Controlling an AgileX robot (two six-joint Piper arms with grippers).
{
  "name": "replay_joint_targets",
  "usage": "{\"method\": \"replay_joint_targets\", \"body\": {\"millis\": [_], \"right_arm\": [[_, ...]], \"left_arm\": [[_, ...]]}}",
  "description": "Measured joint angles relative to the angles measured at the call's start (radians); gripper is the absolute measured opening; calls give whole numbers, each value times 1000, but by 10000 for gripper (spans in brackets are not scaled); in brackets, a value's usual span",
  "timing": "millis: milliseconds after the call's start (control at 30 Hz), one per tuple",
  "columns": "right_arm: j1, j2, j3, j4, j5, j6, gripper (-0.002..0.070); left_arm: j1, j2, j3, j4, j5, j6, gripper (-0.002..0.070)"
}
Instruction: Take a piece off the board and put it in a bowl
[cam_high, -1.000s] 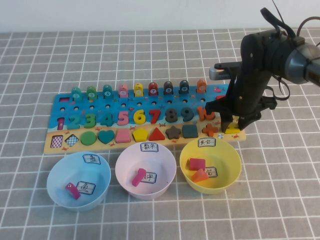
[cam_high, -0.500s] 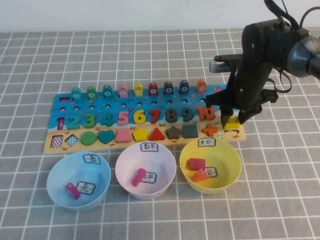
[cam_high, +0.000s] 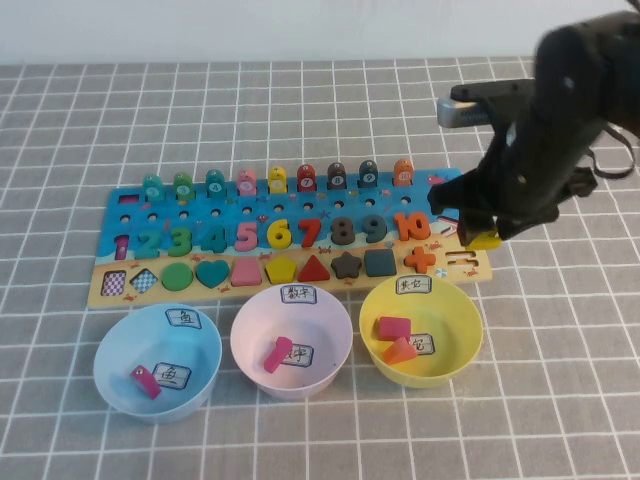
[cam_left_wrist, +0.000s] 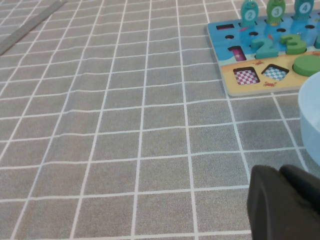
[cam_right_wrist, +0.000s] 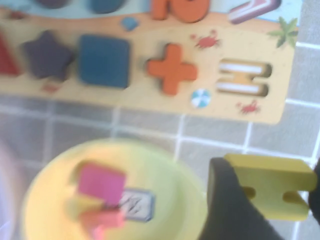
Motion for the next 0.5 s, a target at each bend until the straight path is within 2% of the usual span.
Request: {"method": "replay_joint_targets", "body": {"millis": [267,500], "right_arm": [[118,-317,386,27,-277,0,297],[195,-368,543,84,-403,0,297]], "left_arm": [[0,0,0,0,0,0,-2],[0,0,0,0,0,0,-2]]}}
